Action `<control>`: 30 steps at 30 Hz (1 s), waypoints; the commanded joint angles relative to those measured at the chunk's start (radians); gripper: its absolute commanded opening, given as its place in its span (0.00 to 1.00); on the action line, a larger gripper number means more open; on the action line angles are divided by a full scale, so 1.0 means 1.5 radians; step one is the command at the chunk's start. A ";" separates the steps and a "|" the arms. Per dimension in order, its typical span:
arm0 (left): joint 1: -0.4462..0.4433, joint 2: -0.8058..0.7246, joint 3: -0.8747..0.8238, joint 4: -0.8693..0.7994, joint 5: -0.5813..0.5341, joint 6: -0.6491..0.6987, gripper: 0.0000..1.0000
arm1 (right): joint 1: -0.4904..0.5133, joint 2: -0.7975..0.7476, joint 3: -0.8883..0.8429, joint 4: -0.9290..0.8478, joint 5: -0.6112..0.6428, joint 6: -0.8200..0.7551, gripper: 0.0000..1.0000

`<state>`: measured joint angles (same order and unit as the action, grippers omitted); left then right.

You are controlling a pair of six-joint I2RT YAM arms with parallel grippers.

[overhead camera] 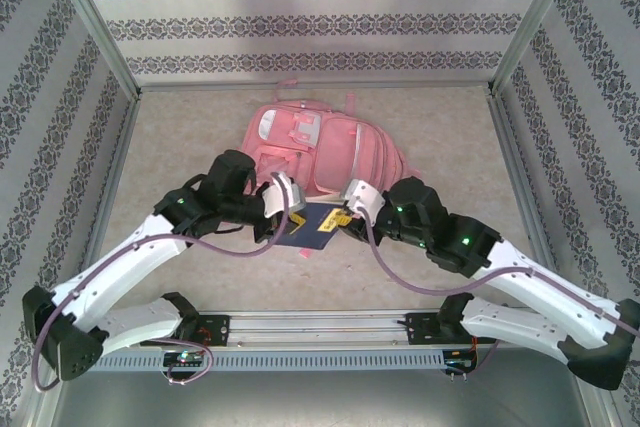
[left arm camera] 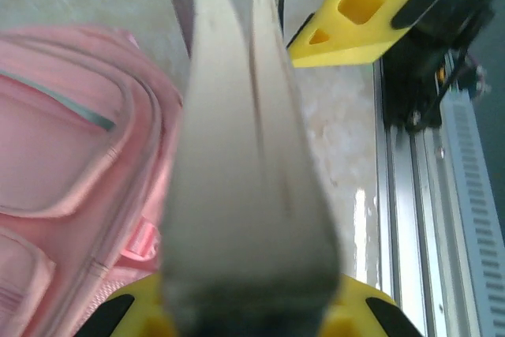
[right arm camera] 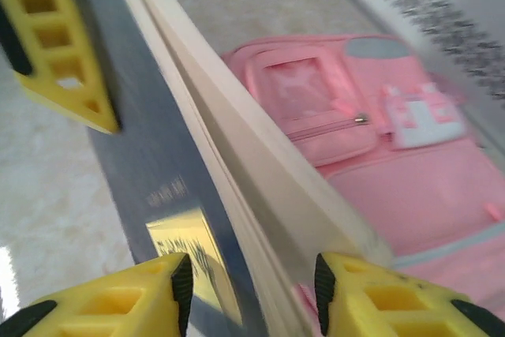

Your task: Pack books, pencil case, and school supplies into a backpack

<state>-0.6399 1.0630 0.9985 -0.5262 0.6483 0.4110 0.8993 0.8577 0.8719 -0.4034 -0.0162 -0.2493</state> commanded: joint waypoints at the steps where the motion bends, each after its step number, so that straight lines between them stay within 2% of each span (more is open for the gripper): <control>1: 0.008 -0.054 -0.024 0.149 0.002 -0.142 0.00 | 0.003 -0.061 -0.008 0.047 0.103 0.079 0.52; 4: 0.008 -0.089 -0.059 0.268 -0.045 -0.323 0.00 | 0.003 -0.111 -0.004 0.046 0.136 0.181 0.56; 6: 0.008 -0.098 -0.064 0.301 -0.115 -0.479 0.00 | 0.003 -0.129 0.008 0.017 0.176 0.246 0.60; 9: 0.008 -0.109 -0.084 0.371 -0.148 -0.625 0.00 | 0.003 -0.145 0.010 0.008 0.140 0.286 0.61; 11: 0.008 -0.127 -0.131 0.464 -0.196 -0.756 0.00 | 0.003 -0.155 -0.006 0.040 0.134 0.365 0.62; 14: 0.008 -0.139 -0.158 0.512 -0.258 -0.877 0.00 | 0.000 -0.143 0.000 0.056 0.090 0.484 0.64; 17: 0.008 -0.138 -0.185 0.576 -0.296 -0.979 0.00 | -0.001 -0.128 -0.021 0.117 0.051 0.633 0.70; 20: 0.007 -0.142 -0.193 0.588 -0.333 -1.077 0.00 | -0.005 -0.109 -0.077 0.240 0.012 0.810 0.80; 23: 0.007 -0.138 -0.175 0.563 -0.338 -1.144 0.00 | -0.005 -0.066 -0.112 0.351 -0.032 0.943 0.85; 26: 0.004 -0.133 -0.150 0.533 -0.325 -1.174 0.00 | -0.005 -0.024 -0.119 0.397 -0.047 1.032 0.87; 30: 0.001 -0.144 -0.138 0.508 -0.332 -1.179 0.00 | -0.003 0.020 -0.130 0.484 -0.054 1.082 0.87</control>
<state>-0.6395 0.8757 0.7345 0.2062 0.1719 -1.2823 0.8989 0.8692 0.6884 0.1261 -0.0570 1.2125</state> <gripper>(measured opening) 0.120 0.868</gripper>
